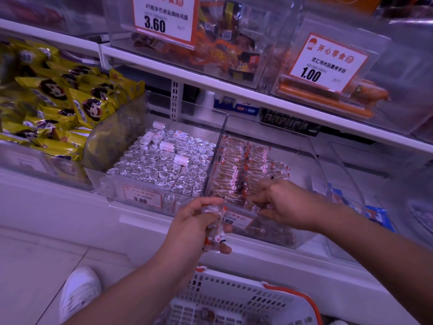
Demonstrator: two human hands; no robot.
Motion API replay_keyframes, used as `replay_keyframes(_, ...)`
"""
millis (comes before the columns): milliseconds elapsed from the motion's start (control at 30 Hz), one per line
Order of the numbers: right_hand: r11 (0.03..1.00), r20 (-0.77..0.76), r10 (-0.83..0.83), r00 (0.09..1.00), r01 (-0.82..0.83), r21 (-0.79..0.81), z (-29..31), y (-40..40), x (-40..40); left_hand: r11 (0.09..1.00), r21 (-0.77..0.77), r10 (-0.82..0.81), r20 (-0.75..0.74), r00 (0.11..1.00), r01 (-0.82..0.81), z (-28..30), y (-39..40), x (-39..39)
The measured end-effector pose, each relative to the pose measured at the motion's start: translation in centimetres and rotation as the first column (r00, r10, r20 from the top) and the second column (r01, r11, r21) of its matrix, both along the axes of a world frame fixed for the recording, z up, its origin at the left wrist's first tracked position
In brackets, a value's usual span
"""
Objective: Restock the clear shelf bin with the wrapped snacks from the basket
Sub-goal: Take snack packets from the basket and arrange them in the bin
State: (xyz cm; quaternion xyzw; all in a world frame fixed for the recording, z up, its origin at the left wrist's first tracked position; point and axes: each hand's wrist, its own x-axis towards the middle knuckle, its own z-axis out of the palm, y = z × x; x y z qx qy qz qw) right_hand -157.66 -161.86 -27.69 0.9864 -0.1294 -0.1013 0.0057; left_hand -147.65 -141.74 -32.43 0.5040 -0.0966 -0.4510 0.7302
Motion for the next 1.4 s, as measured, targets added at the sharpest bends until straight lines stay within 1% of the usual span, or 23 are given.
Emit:
replay_keyframes(100, 0.999, -0.065, 0.021, 0.998, -0.024, -0.041, 0.3, -0.2, 0.5, 1.000, 0.007, -0.003, 0.009, 1.000, 0.003, 0.0, 0.0, 0.0)
replay_keyframes(133, 0.999, -0.085, 0.020, 0.996, -0.023, -0.033, 0.3, -0.1, 0.6, 1.000, 0.010, -0.003, 0.011, 1.000, 0.002, 0.1, 0.1, 0.0)
replay_keyframes(267, 0.997, -0.087, 0.058, 0.995, -0.052, 0.065, 0.4, -0.2, -0.2, 1.000, 0.002, -0.002, 0.015, 1.000, 0.002, 0.2, 0.1, 0.1)
replay_keyframes(333, 0.994, -0.007, 0.025, 1.000, -0.024, 0.110, 1.0, -0.6, -0.9, 1.000, 0.003, -0.005, 0.012, 1.000, 0.005, 0.2, 0.1, 0.2)
replay_keyframes(400, 0.993, 0.166, -0.036, 0.986, 0.016, 0.117, 1.2, -1.1, -1.2, 1.000, 0.005, -0.006, 0.013, 1.000, 0.006, 0.1, 0.1, 0.2)
replay_keyframes(433, 0.987, 0.235, -0.081, 0.969, 0.044, 0.158, 1.0, -1.1, -1.0, 1.000, 0.009, -0.007, 0.014, 1.000, 0.007, 0.1, 0.1, 0.2)
replay_keyframes(467, 0.970, 0.271, -0.140, 0.952, 0.077, 0.232, 0.6, -1.0, -0.7, 1.000, 0.014, -0.006, 0.017, 1.000, 0.006, 0.0, 0.0, 0.1)
replay_keyframes(533, 0.913, 0.236, -0.253, 0.938, 0.151, 0.379, -0.6, -0.5, 0.1, 1.000, 0.022, -0.002, 0.022, 1.000, 0.001, 0.0, -0.1, -0.1)
replay_keyframes(567, 0.896, 0.206, -0.277, 0.939, 0.175, 0.408, -1.2, -0.3, 0.6, 1.000, 0.024, 0.000, 0.023, 1.000, -0.001, 0.0, -0.1, -0.1)
replay_keyframes(667, 0.912, 0.162, -0.260, 0.952, 0.187, 0.366, -2.1, -0.2, 1.8, 0.999, 0.032, 0.001, 0.020, 1.000, -0.002, 0.0, -0.1, -0.1)
replay_keyframes(767, 0.929, 0.146, -0.206, 0.968, 0.147, 0.340, -1.7, -0.2, 2.4, 0.999, 0.033, 0.003, 0.014, 1.000, -0.003, 0.1, -0.1, 0.1)
replay_keyframes(833, 0.913, 0.191, -0.198, 0.962, 0.110, 0.393, -1.3, -0.1, 2.4, 1.000, 0.025, 0.001, 0.014, 1.000, -0.001, 0.2, 0.0, 0.3)
replay_keyframes(900, 0.875, 0.238, -0.226, 0.945, 0.089, 0.476, -0.7, 0.0, 2.6, 1.000, 0.015, 0.001, 0.016, 1.000, -0.001, 0.3, 0.1, 0.4)
replay_keyframes(967, 0.861, 0.228, -0.232, 0.946, 0.090, 0.500, -0.4, 0.3, 3.2, 1.000, 0.009, 0.006, 0.014, 1.000, -0.006, 0.4, 0.1, 0.5)
replay_keyframes(1067, 0.893, 0.157, -0.183, 0.971, 0.098, 0.439, -0.9, 0.8, 4.5, 1.000, 0.003, 0.009, 0.007, 1.000, -0.009, 0.4, 0.2, 0.6)
replay_keyframes(1133, 0.897, 0.172, -0.175, 0.969, 0.085, 0.434, -1.2, 1.2, 5.4, 1.000, -0.003, 0.007, 0.008, 1.000, -0.007, 0.4, 0.2, 0.6)
replay_keyframes(1233, 0.869, 0.244, -0.202, 0.949, 0.059, 0.491, -1.6, 2.1, 7.1, 1.000, -0.003, 0.010, 0.011, 1.000, -0.010, 0.6, 0.2, 0.5)
replay_keyframes(1333, 0.910, 0.213, -0.146, 0.966, 0.046, 0.412, -2.2, 2.7, 8.5, 1.000, -0.018, 0.016, 0.010, 1.000, -0.016, 0.7, 0.1, 0.5)
replay_keyframes(1400, 0.923, 0.198, -0.156, 0.968, 0.071, 0.378, -2.1, 2.7, 8.7, 0.999, -0.032, 0.033, 0.002, 0.999, -0.033, 0.7, 0.1, 0.5)
